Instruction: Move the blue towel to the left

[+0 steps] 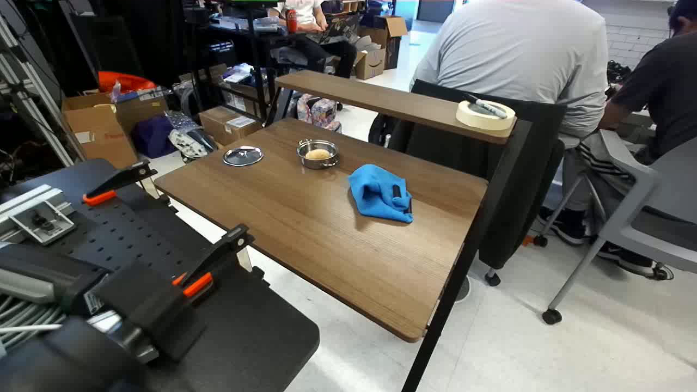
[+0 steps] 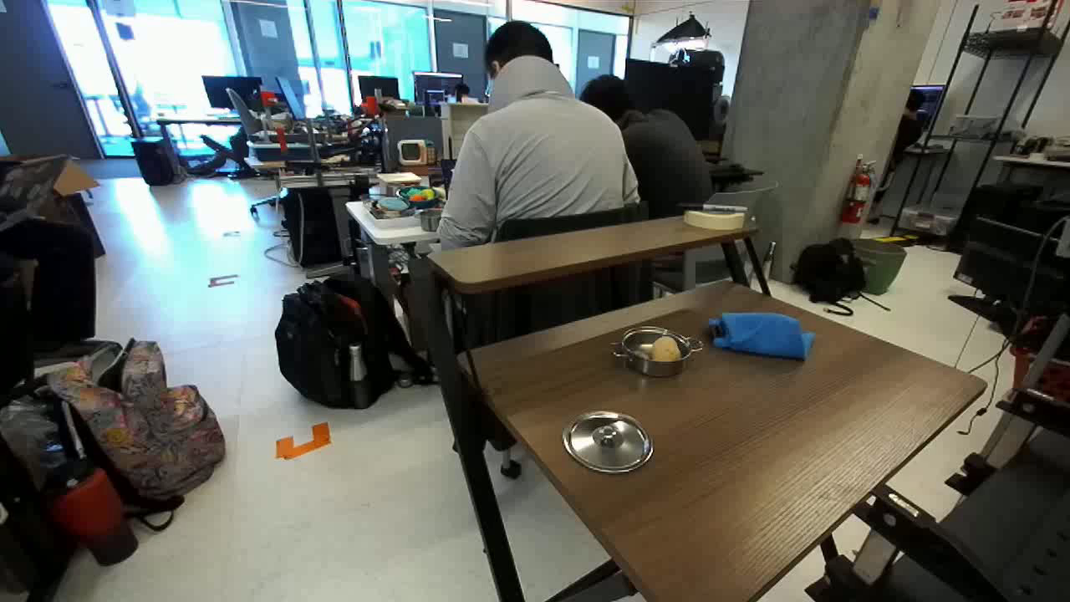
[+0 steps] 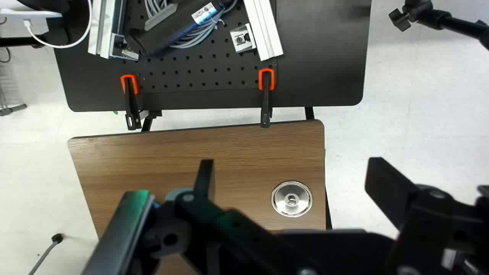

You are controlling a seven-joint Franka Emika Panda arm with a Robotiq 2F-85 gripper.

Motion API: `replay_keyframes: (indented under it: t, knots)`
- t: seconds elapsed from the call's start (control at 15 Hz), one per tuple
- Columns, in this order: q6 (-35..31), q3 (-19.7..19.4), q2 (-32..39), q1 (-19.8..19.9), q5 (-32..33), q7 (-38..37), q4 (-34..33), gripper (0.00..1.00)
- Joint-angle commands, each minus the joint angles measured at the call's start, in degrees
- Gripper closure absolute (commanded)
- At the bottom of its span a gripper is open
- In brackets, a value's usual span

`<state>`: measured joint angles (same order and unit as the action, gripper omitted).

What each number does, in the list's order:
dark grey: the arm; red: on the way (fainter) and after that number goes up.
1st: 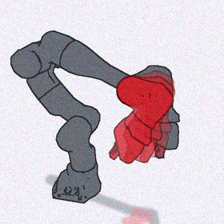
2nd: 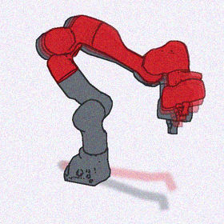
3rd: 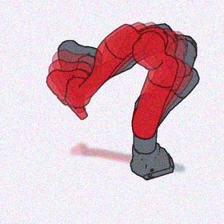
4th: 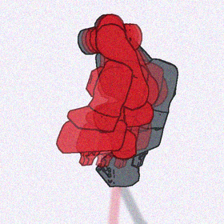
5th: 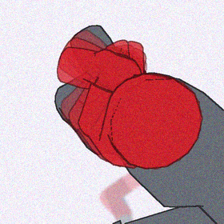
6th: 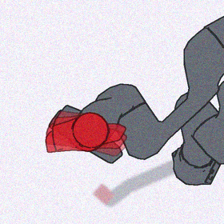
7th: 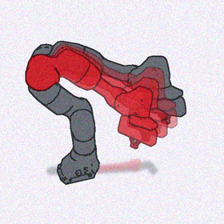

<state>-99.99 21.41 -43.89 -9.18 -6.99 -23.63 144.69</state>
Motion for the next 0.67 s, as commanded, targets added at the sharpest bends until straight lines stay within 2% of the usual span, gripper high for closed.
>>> replay_keyframes:
  t: [0.0,0.27,0.4,0.6]
  knots:
    - [0.06,-0.28,0.11,-0.32,0.22,-0.18,-0.08,0.00]
    - [-0.87,-0.14,0.28,0.11,0.26,-0.85,0.02,0.00]
    - [-7.36,-0.23,0.56,1.90,1.22,-2.16,0.79,0.00]
    - [-12.02,-1.60,4.23,4.99,2.47,-3.23,-0.14,0.00]
